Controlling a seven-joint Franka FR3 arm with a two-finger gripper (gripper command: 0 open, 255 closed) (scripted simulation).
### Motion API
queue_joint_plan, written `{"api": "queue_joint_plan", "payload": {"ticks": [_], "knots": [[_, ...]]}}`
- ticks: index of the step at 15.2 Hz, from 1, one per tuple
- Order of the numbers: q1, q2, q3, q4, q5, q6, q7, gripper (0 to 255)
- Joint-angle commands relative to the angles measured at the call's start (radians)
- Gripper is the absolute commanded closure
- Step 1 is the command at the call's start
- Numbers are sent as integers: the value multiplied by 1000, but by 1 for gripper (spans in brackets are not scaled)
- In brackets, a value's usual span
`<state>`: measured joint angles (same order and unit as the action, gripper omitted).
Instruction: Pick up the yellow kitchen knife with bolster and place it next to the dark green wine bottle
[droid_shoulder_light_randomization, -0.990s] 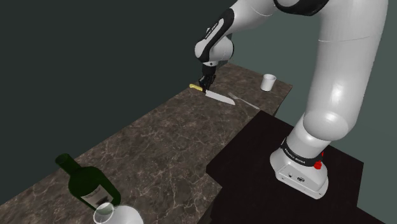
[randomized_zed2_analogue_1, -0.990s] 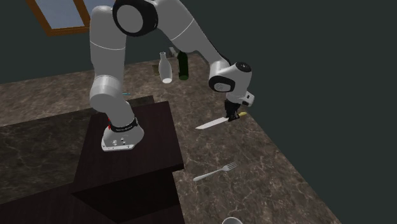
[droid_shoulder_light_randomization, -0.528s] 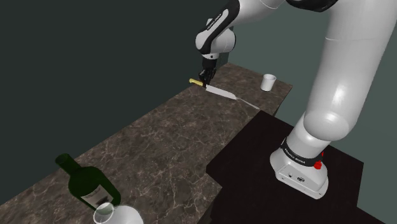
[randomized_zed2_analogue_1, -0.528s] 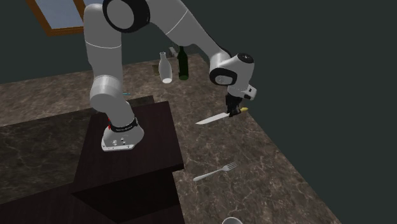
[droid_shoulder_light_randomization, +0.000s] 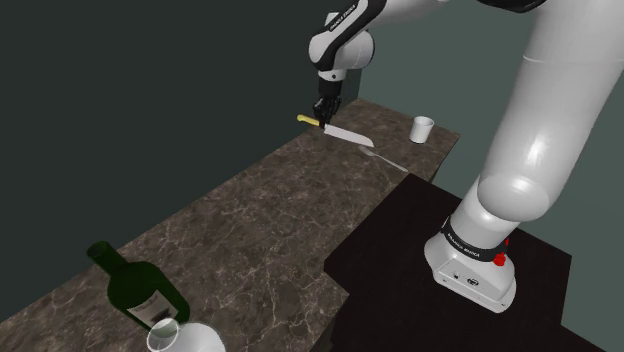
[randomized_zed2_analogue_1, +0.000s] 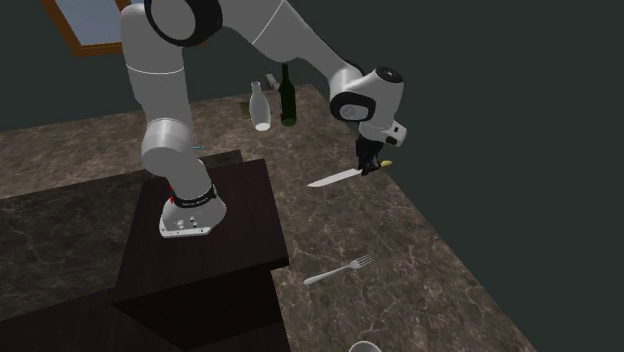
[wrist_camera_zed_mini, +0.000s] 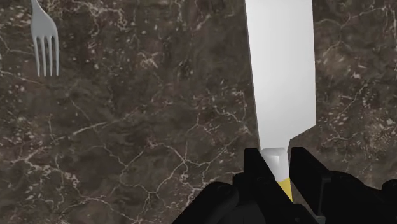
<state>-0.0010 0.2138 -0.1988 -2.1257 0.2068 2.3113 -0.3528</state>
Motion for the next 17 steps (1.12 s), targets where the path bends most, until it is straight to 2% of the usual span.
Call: {"api": "queue_joint_plan", "payload": {"ticks": [1,17], "knots": [[1,-18,-3,8,-9,-26,7,255],[6,-128,-12,98,-59,-219,56,255]]}}
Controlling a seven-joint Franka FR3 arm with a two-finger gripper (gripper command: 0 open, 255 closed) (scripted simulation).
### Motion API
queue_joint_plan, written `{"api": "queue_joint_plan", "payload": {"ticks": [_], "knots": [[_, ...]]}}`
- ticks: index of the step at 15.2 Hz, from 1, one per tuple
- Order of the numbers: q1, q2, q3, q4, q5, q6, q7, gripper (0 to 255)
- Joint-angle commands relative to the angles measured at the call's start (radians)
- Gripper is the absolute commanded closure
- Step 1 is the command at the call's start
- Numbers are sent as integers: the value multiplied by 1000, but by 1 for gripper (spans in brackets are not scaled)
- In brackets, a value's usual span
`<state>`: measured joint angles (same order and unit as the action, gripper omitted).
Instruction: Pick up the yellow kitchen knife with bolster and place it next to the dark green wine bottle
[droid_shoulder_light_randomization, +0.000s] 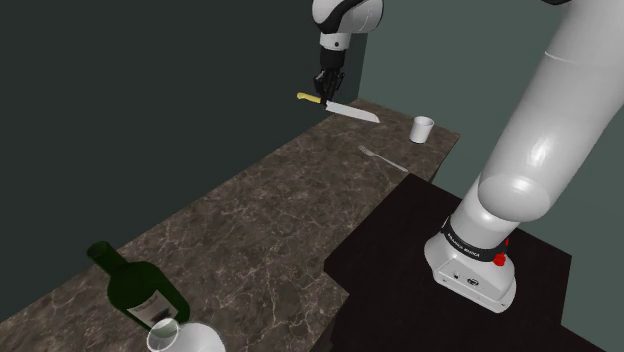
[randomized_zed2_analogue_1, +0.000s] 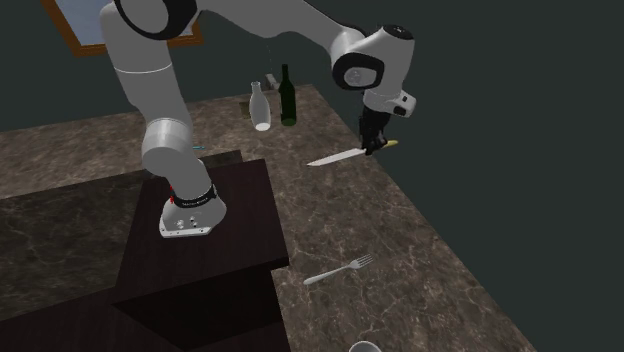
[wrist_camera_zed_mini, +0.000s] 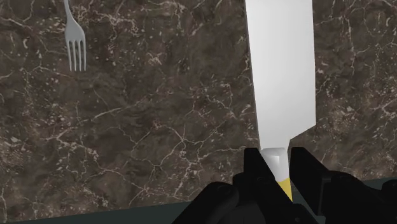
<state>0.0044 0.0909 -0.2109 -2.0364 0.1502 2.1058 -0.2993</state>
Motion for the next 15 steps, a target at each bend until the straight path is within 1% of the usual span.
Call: {"api": "queue_joint_plan", "payload": {"ticks": [1,15], "knots": [[0,-10,-1,16,-5,-26,5,255],[1,-63,-2,144,-28,-203,35,255]]}}
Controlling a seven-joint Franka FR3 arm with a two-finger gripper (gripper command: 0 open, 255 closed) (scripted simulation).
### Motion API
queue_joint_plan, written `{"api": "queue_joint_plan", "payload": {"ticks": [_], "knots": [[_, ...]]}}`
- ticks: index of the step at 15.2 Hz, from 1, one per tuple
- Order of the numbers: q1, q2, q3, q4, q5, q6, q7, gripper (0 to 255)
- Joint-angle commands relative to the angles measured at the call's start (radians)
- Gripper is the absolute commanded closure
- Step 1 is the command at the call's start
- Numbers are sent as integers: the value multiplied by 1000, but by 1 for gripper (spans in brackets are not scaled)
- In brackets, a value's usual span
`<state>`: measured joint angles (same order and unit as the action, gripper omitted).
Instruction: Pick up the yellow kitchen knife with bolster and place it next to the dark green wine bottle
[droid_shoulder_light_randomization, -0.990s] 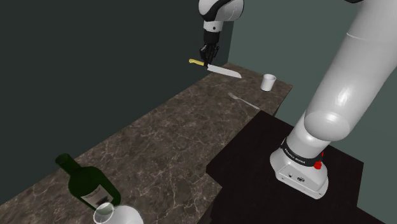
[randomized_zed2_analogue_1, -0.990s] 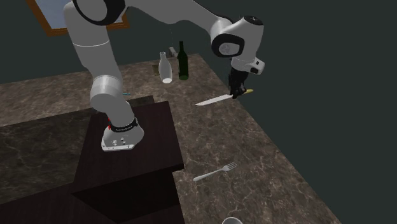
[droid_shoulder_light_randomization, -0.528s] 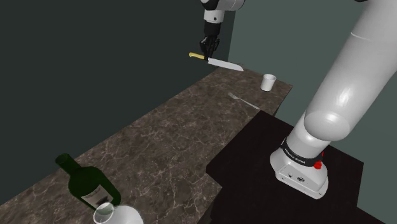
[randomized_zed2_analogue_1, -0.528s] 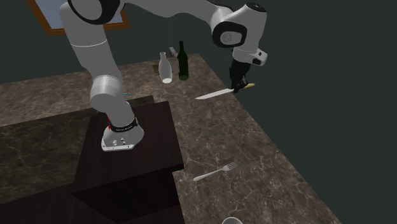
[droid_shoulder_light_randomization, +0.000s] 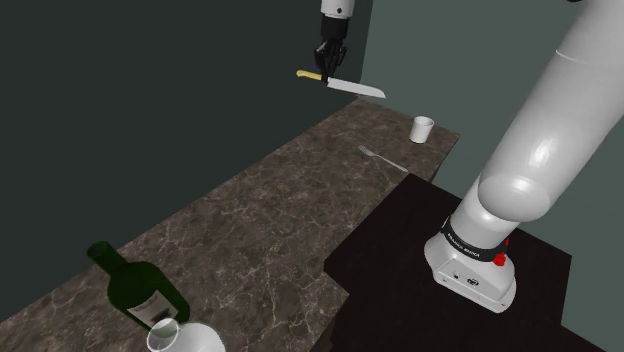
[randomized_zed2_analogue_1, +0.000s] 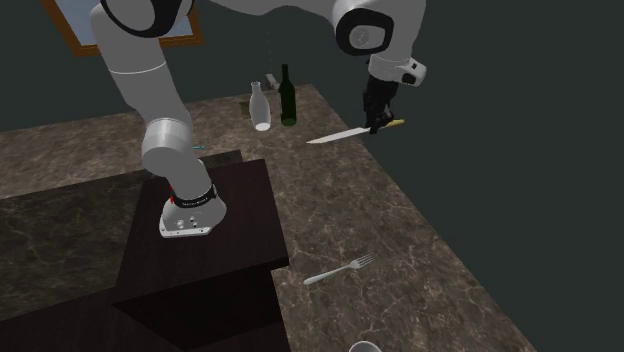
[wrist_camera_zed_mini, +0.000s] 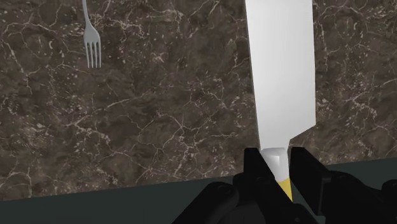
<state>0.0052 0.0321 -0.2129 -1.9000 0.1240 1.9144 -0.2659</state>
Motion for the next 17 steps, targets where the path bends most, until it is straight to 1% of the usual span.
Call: {"api": "queue_joint_plan", "payload": {"ticks": [1,5,11,17], "knots": [[0,-6,0,18,-2,-25,3,255],[0,-12,-1,58,-6,-71,9,255],[68,-105,71,-53,-18,-34,150,255],[133,-162,152,-122,-16,-7,293,255]]}}
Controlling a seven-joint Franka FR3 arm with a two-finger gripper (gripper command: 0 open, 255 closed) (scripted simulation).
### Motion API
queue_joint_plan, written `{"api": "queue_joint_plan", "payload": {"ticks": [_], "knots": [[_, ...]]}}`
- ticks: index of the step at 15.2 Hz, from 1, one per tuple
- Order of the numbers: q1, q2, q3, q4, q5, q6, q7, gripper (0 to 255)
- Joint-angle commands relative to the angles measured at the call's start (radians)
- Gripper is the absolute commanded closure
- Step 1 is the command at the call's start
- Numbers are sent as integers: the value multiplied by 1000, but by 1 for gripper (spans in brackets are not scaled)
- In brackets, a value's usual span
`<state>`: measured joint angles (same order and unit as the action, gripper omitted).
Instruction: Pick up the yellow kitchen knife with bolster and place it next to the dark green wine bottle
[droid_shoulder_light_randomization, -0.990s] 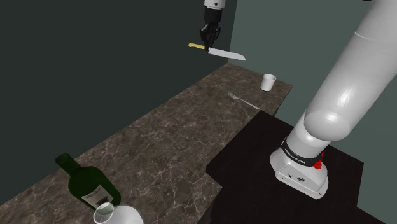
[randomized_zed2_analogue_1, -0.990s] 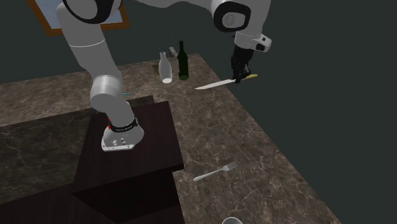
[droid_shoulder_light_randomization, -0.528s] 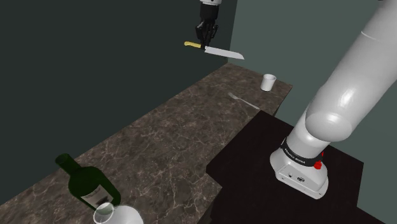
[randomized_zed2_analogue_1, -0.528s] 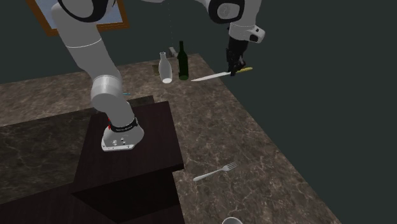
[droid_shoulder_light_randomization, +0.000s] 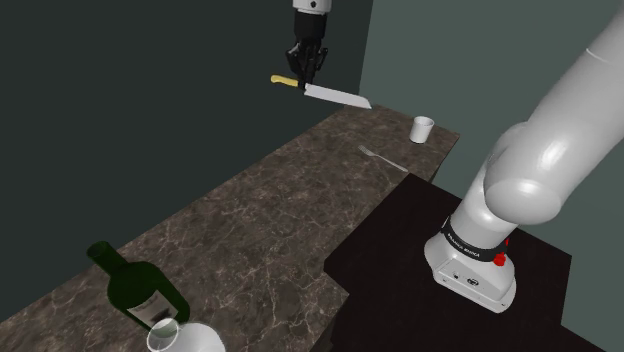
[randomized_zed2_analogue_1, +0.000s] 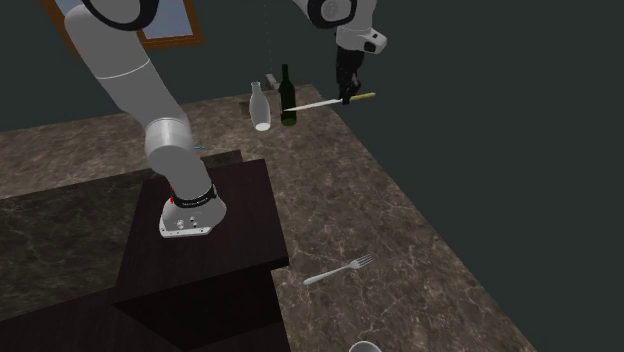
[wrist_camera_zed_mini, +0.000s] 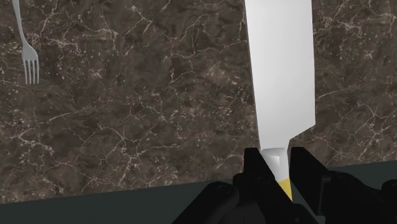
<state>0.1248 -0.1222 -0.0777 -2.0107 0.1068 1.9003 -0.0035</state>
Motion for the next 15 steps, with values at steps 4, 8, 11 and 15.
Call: {"api": "queue_joint_plan", "payload": {"ticks": [4,8,11,15], "knots": [[56,-26,73,-34,7,22,126,255],[98,-28,130,-39,13,34,222,255],[130,-20,172,-31,16,43,295,255],[173,6,228,-4,16,52,393,255]]}}
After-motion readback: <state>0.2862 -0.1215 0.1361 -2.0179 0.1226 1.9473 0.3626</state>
